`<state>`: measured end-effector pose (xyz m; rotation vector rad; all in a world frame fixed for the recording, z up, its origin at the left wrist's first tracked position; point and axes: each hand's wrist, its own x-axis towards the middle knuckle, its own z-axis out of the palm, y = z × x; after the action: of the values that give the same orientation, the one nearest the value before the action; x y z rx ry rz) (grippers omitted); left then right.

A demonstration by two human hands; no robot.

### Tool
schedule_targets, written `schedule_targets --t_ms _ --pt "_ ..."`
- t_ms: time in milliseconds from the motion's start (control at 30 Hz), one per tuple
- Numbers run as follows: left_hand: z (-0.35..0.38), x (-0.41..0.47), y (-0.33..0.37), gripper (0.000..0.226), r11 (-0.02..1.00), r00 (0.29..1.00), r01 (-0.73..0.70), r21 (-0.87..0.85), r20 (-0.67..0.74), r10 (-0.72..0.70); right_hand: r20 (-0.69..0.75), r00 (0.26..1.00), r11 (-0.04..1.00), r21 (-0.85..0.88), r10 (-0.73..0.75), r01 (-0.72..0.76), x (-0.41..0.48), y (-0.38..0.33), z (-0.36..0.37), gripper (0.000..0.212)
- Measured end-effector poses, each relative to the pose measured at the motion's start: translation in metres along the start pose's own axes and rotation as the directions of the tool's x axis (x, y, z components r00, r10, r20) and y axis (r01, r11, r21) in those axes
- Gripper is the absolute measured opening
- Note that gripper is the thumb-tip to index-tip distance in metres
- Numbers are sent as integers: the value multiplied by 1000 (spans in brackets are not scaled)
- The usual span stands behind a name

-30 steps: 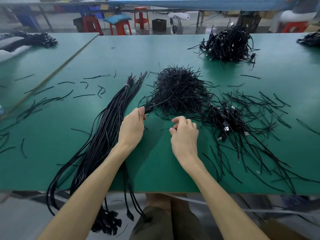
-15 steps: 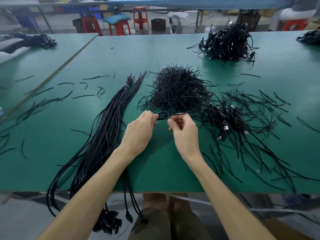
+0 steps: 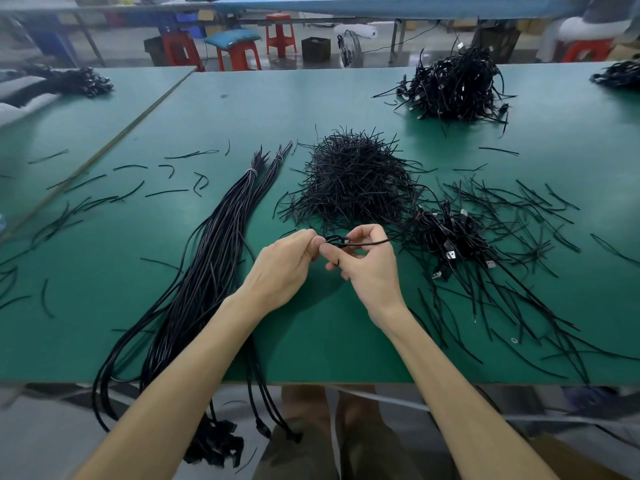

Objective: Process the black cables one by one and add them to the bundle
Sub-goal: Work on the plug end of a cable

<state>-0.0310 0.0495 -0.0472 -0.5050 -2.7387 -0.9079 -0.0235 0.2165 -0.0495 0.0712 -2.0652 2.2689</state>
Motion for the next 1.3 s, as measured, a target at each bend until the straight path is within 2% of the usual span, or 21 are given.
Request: schedule_targets --t_ms 233,400,667,867,933,1100,1300 --pt "0 3 -4 49 989 999 32 -142 2 -32 12 1000 1000 -13 19 -19 0 0 1 47" --pt "1 6 -5 54 984 999 48 -172 24 -44 40 999 998 -46 38 -36 1 0 0 44" --pt "0 7 -3 44 951 996 83 -299 0 -87 126 991 998 -47 44 -38 2 -2 2 42" --pt "-3 10 -5 45 904 977 177 -390 -45 -211 211 976 998 -43 53 -44 0 -5 0 55" --pt "-3 11 -6 46 895 973 189 -404 -46 -226 212 976 998 -56 48 -36 -1 -4 1 53" --pt "-3 12 -5 49 875 981 186 -447 30 -194 207 978 997 -79 27 -11 0 -2 2 45" --pt "-7 9 -5 46 845 980 199 -496 124 -158 271 961 994 -74 -52 74 0 -2 2 62"
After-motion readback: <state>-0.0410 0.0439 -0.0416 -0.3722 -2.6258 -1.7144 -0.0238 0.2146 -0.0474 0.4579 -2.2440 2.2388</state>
